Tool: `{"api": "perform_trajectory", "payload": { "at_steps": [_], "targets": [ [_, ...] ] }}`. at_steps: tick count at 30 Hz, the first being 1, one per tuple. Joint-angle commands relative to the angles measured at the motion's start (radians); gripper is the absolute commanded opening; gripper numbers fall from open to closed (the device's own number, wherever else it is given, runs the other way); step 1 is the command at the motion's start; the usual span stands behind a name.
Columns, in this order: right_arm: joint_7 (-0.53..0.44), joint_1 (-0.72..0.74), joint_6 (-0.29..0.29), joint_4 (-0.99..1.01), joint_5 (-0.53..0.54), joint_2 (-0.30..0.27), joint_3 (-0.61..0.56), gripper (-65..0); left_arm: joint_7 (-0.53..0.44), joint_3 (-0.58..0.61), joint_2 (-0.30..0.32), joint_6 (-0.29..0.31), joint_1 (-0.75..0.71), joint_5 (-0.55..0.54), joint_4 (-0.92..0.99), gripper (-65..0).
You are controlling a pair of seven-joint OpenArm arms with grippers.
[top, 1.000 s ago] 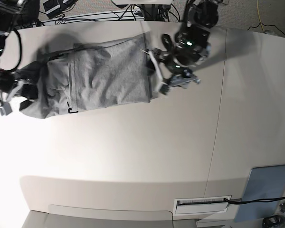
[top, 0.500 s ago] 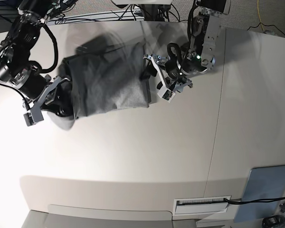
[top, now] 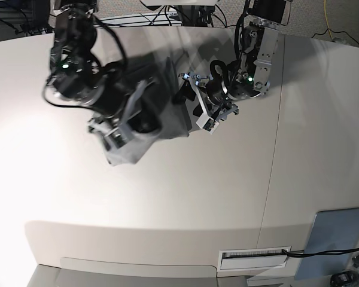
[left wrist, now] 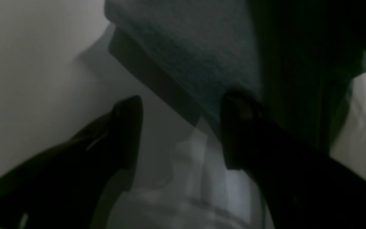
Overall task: Fold the T-shirt properly
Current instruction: 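Fold the bundle over again with the left gripper toward the right gripper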
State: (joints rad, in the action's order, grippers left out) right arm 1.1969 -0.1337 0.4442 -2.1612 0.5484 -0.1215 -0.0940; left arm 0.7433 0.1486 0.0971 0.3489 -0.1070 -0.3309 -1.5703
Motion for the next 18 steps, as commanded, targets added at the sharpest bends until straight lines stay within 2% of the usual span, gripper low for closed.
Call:
{"api": "perform_trajectory", "payload": {
  "at_steps": [1, 6, 10, 11, 14, 16, 18],
  "targets": [
    [-0.028, 0.000, 0.002, -0.016, -0.007, -0.003, -0.019, -65.0, 0.026, -0.001, 0.001, -0.011, 0.005, 0.012, -0.004, -27.5],
    [-0.064, -0.016, 0.006, -0.016, -0.086, -0.003, -0.086, -65.0, 0.026, 0.000, 0.000, -0.011, 0.008, 0.013, -0.004, -27.5],
    [-0.071, -0.016, 0.081, -0.016, -0.090, -0.003, -0.089, -65.0, 0.037, -0.001, 0.000, -0.011, 0.008, 0.013, -0.004, -27.5],
    [-0.080, -0.016, 0.103, -0.016, -0.090, -0.003, -0.089, -60.5, 0.044, -0.001, 0.001, -0.011, 0.008, 0.013, -0.004, -27.5],
    [-0.132, -0.016, 0.132, -0.016, -0.082, -0.004, -0.089, -40.7, 0.050, -0.001, 0.001, -0.011, 0.007, 0.013, -0.004, -27.5],
    [-0.143, -0.016, 0.132, -0.016, -0.037, -0.003, -0.089, -36.1, 0.049, -0.001, 0.001, -0.011, 0.008, 0.013, -0.004, -27.5],
    [-0.134, -0.016, 0.132, -0.016, 0.037, -0.003, -0.089, -36.1, 0.049, -0.001, 0.001, -0.011, 0.008, 0.013, -0.004, -27.5]
  ]
}}
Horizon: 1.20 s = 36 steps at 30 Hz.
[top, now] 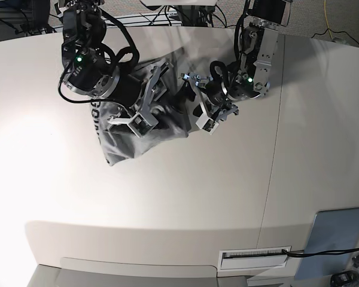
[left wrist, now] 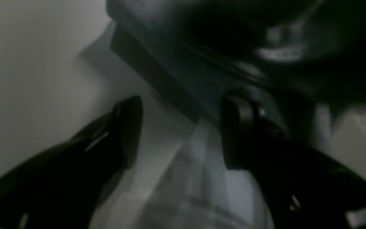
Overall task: Fold the T-shirt properly
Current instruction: 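Fold the bundle over again with the left gripper toward the right gripper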
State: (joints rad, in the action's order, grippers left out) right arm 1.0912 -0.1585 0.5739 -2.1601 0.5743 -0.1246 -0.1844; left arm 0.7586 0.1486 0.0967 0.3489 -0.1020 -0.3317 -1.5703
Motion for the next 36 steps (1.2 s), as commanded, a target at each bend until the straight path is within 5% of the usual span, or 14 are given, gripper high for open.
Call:
{"api": "perform_trajectory", "payload": {
  "at_steps": [1, 10, 17, 21, 26, 28, 32, 36],
  "targets": [
    [-0.022, 0.009, 0.003, -0.018, 0.054, 0.000, 0.001, -36.1, 0.034, -0.002, 0.002, -0.011, 0.003, 0.014, -0.004, -27.5],
    [0.000, 0.029, 0.005, -0.063, 0.036, -0.001, 0.134, -36.1, 0.070, -0.095, 0.006, -0.011, 0.002, -0.010, -0.027, -27.5],
    [0.008, 0.028, 0.005, -0.064, -0.032, -0.013, 0.488, -36.1, 0.272, -0.221, 0.006, 0.141, -0.004, -0.286, -0.162, -27.5],
    [0.019, 0.014, -0.049, -0.063, -0.077, -0.066, 0.664, -36.1, 0.311, -0.217, 0.003, 0.177, -0.035, -0.434, -0.238, -27.6],
    [0.016, -0.047, -0.059, -0.004, -0.077, -0.142, 0.756, -36.1, 0.307, -0.108, 0.003, 0.176, -0.071, -0.434, -0.323, -32.7],
    [0.016, -0.062, -0.059, 0.051, -0.077, -0.161, 0.757, -36.1, 0.296, -0.038, 0.003, 0.158, -0.066, -0.399, -0.331, -32.6],
    [0.027, -0.063, -0.059, 0.131, -0.079, -0.172, 0.757, -36.1, 0.201, 0.085, 0.003, 0.002, -0.066, -0.232, -0.330, -32.6],
    [0.039, -0.063, -0.059, 0.134, -0.077, -0.172, 0.757, -36.1, 0.157, 0.189, 0.003, -0.084, -0.066, -0.132, -0.330, -32.7]
  ]
}}
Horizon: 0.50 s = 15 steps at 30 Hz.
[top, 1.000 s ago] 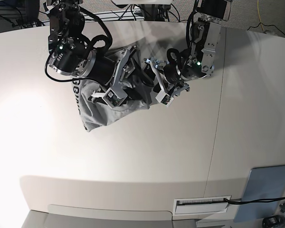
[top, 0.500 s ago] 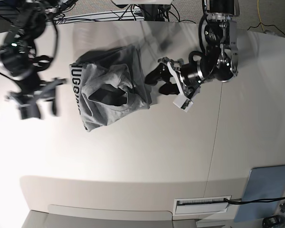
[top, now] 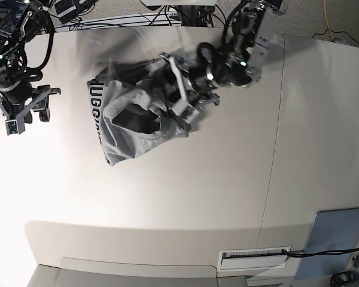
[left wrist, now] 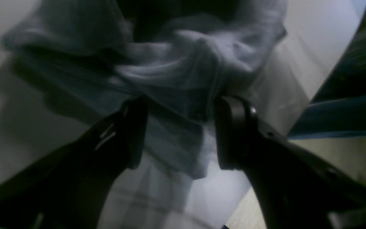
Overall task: Fold the T-shirt properly
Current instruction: 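Fold the bundle over again with the left gripper toward the right gripper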
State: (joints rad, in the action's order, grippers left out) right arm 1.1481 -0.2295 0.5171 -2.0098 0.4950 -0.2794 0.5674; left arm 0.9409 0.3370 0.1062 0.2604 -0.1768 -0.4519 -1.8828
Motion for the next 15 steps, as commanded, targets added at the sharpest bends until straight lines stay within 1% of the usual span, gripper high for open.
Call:
{"api": "perform_trajectory", "payload": {
  "at_steps": [1, 3, 4, 5, 6, 8, 9, 10, 12, 15],
  "targets": [
    [-0.019, 0.008, -0.002, -0.017, 0.002, -0.017, 0.005, -36.1, -0.025, 0.020, -0.006, 0.001, 0.008, -0.012, -0.018, -33.4],
    [-0.019, 0.008, -0.002, -0.017, 0.002, -0.017, 0.005, -36.1, -0.023, 0.047, -0.005, 0.033, 0.007, -0.025, -0.018, -38.8],
    [-0.019, 0.008, -0.002, -0.017, 0.002, -0.017, 0.005, -36.1, -0.021, 0.052, -0.005, 0.061, 0.005, -0.051, -0.019, -42.2],
    [-0.019, 0.008, -0.002, -0.017, 0.001, -0.017, 0.005, -36.1, -0.021, 0.051, -0.005, 0.089, 0.003, -0.085, -0.021, -44.2],
    [-0.019, 0.008, -0.002, -0.017, 0.001, -0.017, 0.005, -36.1, -0.021, 0.050, -0.005, 0.107, 0.002, -0.109, -0.027, -44.6],
    [-0.019, 0.008, -0.002, -0.017, 0.001, -0.017, 0.005, -36.1, -0.022, 0.042, -0.004, 0.112, 0.002, -0.132, -0.033, -44.7],
    [-0.019, 0.008, -0.001, -0.017, 0.001, -0.017, 0.005, -36.1, -0.021, 0.037, -0.003, 0.122, 0.002, -0.132, -0.033, -46.7],
    [-0.019, 0.008, -0.001, -0.017, 0.001, -0.017, 0.005, -36.1, -0.012, 0.031, -0.003, 0.133, 0.002, -0.132, -0.033, -51.6],
    [-0.019, 0.008, -0.002, -0.017, 0.001, -0.018, 0.005, -36.1, 0.023, 0.022, -0.003, 0.155, 0.002, -0.134, -0.033, -65.0],
    [-0.025, 0.008, -0.001, -0.017, 0.001, -0.018, 0.005, -36.1, 0.086, -0.007, -0.003, 0.161, -0.003, -0.180, -0.035, -65.0]
  ]
}}
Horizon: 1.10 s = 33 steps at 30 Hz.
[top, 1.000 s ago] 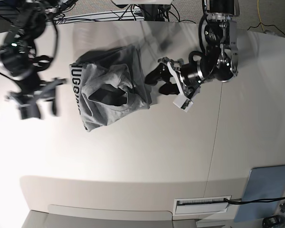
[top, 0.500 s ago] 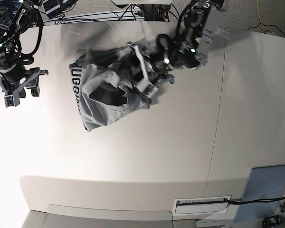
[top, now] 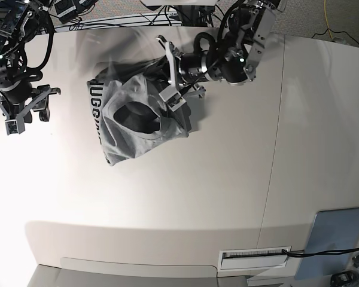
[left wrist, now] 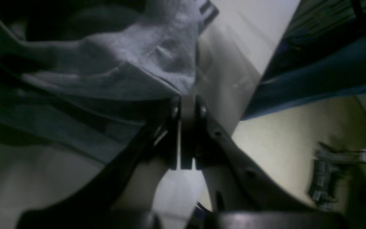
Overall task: Fold the T-shirt properly
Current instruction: 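Fold the bundle over again with the left gripper toward the right gripper, then press the folded shirt flat with both grippers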
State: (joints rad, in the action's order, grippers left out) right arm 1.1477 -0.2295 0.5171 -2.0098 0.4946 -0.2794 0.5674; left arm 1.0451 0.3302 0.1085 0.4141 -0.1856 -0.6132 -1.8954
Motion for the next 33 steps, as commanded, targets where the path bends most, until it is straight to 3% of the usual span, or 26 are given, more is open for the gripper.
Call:
{"api": "perform_trajectory", "payload": {
  "at_steps": [1, 8, 12, 16, 23, 28, 31, 33],
  "targets": [
    [-0.027, 0.008, 0.000, -0.017, 0.002, -0.018, 0.005, -36.1, 0.015, -0.018, -0.006, 0.021, 0.002, -0.046, -0.026, -65.0],
    [-0.034, 0.008, 0.010, -0.017, 0.001, -0.018, 0.005, -36.1, 0.289, -0.248, -0.005, 0.188, -0.074, -0.286, -0.108, -65.0],
    [-0.047, 0.008, 0.010, -0.017, 0.001, -0.018, 0.005, -36.1, 0.327, -0.344, 0.032, 0.219, -0.144, -0.451, -0.122, -65.0],
    [-0.048, 0.008, 0.010, -0.017, 0.002, -0.018, 0.005, -36.1, 0.323, -0.351, 0.085, 0.268, -0.204, -0.438, -0.121, -65.0],
    [-0.049, 0.009, 0.009, -0.017, 0.002, -0.018, 0.005, -36.1, 0.308, -0.351, 0.091, 0.265, -0.210, -0.425, -0.121, -64.7],
    [-0.051, 0.011, 0.009, -0.017, 0.002, -0.017, 0.005, -36.1, 0.308, -0.351, 0.091, 0.252, -0.164, -0.381, -0.121, -34.6],
    [-0.076, 0.011, 0.009, -0.017, 0.002, -0.017, 0.003, -36.2, 0.263, -0.351, 0.091, 0.204, -0.126, -0.382, -0.121, -31.5],
    [-0.101, 0.012, 0.009, -0.017, 0.006, -0.017, 0.002, -36.2, 0.179, -0.350, 0.090, 0.207, -0.115, -0.382, -0.121, -31.9]
  ]
}}
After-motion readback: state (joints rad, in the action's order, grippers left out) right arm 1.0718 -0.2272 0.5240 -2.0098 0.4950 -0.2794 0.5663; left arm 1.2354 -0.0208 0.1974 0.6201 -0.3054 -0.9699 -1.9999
